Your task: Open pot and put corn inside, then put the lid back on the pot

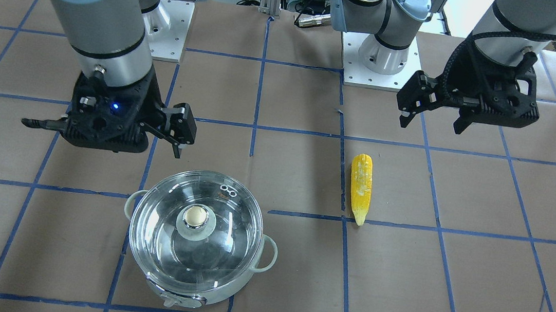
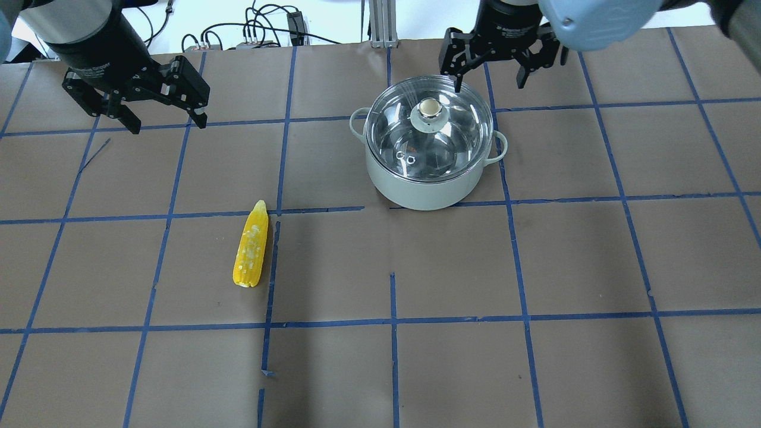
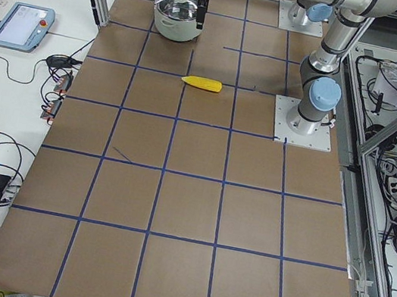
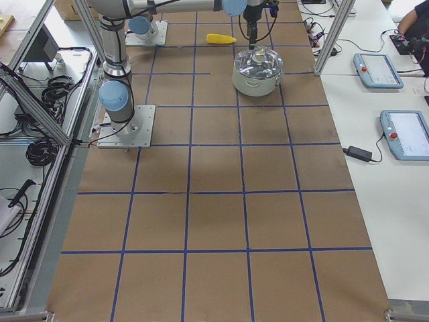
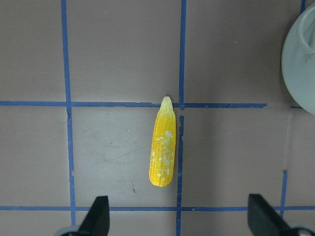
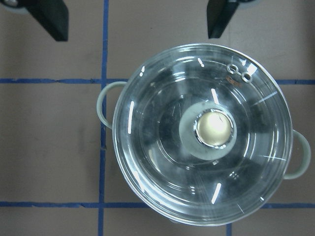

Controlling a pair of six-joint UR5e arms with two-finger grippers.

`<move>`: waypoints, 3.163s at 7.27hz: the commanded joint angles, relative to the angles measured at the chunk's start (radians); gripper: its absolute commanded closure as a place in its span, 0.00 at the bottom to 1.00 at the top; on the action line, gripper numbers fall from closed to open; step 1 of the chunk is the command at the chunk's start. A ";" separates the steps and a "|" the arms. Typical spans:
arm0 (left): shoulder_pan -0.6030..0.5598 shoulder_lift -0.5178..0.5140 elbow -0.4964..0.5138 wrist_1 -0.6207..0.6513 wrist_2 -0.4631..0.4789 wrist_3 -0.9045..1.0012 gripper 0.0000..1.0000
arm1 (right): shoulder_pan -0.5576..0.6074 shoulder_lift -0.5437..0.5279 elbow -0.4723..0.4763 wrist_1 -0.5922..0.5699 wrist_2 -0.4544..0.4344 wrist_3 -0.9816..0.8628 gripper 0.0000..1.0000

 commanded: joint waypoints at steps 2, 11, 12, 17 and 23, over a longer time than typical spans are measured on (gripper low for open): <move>0.000 -0.002 0.001 0.000 -0.001 0.000 0.00 | 0.079 0.222 -0.173 -0.036 -0.012 0.121 0.00; 0.000 -0.002 0.000 0.000 -0.001 0.003 0.00 | 0.070 0.262 -0.134 -0.064 -0.016 0.117 0.02; 0.000 -0.002 0.000 0.000 -0.002 0.003 0.00 | 0.071 0.258 -0.126 -0.071 -0.016 0.117 0.03; 0.000 -0.002 0.000 0.000 -0.001 0.006 0.00 | 0.075 0.270 -0.115 -0.077 -0.012 0.114 0.09; 0.000 -0.002 0.000 0.002 0.000 0.006 0.00 | 0.073 0.271 -0.118 -0.076 -0.013 0.106 0.59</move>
